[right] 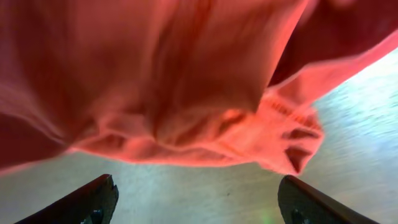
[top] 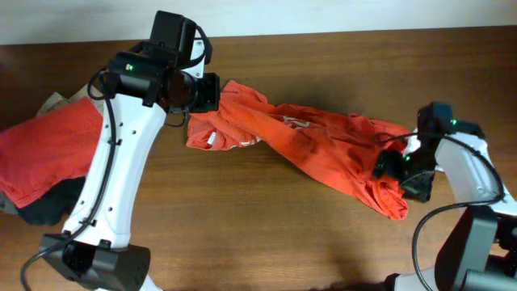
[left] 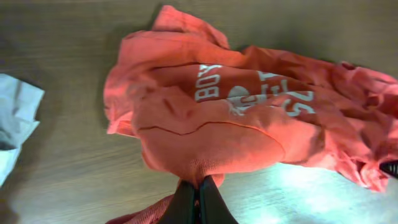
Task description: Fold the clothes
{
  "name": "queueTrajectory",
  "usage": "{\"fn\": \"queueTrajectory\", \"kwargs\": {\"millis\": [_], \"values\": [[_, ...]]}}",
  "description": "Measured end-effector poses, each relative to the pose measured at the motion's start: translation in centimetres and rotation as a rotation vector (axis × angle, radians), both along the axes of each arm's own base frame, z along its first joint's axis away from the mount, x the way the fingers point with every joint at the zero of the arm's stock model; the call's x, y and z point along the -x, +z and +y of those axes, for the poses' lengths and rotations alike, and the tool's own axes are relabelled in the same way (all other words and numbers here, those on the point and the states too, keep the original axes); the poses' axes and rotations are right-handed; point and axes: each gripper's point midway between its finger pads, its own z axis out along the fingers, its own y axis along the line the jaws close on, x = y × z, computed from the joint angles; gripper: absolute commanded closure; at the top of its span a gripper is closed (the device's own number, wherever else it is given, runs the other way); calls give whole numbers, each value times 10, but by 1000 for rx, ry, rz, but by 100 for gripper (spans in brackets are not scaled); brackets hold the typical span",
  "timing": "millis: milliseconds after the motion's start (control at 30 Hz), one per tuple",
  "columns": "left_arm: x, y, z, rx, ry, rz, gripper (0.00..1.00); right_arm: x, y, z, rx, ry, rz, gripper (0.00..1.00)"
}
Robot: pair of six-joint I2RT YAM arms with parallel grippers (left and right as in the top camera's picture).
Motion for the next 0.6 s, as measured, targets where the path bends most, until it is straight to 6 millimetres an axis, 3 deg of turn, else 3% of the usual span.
{"fn": "queueTrajectory", "kwargs": {"millis": [133, 233, 300, 400, 600], "values": [[-1, 0, 5, -24, 13, -7, 100, 9, -6, 8, -42, 2, 23, 14], [-2, -1, 7, -39, 21, -11, 100, 4, -11, 9, -49, 5, -8, 38], [-3, -1, 9, -45, 24, -12, 100, -16, -15, 6, -34, 3, -91, 64], [-3, -1, 10, -54, 29, -14, 99, -41, -14, 0, -13, -5, -193, 83], [0, -3, 16, -81, 39, 0, 99, -85, -5, -12, 24, -53, -372, 92]]}}
